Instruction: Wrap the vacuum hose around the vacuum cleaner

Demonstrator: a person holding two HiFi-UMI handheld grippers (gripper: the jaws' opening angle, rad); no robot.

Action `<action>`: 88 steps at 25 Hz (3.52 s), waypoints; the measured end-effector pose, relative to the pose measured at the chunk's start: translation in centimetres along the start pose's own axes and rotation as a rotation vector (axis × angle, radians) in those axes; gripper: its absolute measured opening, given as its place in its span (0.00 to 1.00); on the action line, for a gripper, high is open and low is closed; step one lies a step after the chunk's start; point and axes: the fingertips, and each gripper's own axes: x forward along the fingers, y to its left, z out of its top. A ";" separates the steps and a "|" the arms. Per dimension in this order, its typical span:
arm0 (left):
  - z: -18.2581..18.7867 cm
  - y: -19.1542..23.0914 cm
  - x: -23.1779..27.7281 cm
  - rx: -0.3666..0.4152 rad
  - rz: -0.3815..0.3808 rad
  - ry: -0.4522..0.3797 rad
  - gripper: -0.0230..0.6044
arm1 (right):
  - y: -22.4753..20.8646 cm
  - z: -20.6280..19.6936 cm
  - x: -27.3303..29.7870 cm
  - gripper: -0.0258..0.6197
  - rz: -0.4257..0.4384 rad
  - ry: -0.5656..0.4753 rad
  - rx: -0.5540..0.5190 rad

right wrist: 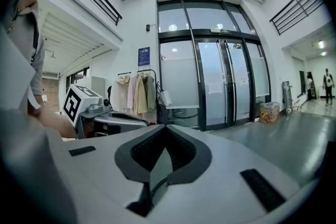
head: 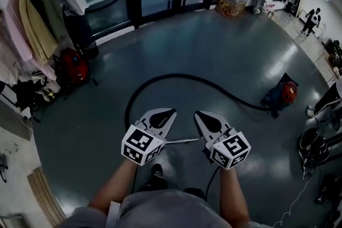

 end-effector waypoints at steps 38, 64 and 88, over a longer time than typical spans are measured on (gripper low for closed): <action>-4.9 8.2 11.9 -0.045 0.158 0.179 0.05 | -11.8 -4.6 10.8 0.05 0.306 0.184 -0.112; -65.2 11.4 18.9 -0.244 -0.022 0.741 0.05 | -16.0 -65.2 19.0 0.10 0.392 0.753 -0.016; -100.2 6.9 21.9 0.126 -0.476 0.995 0.44 | -18.6 -102.2 18.4 0.29 0.783 0.982 -0.539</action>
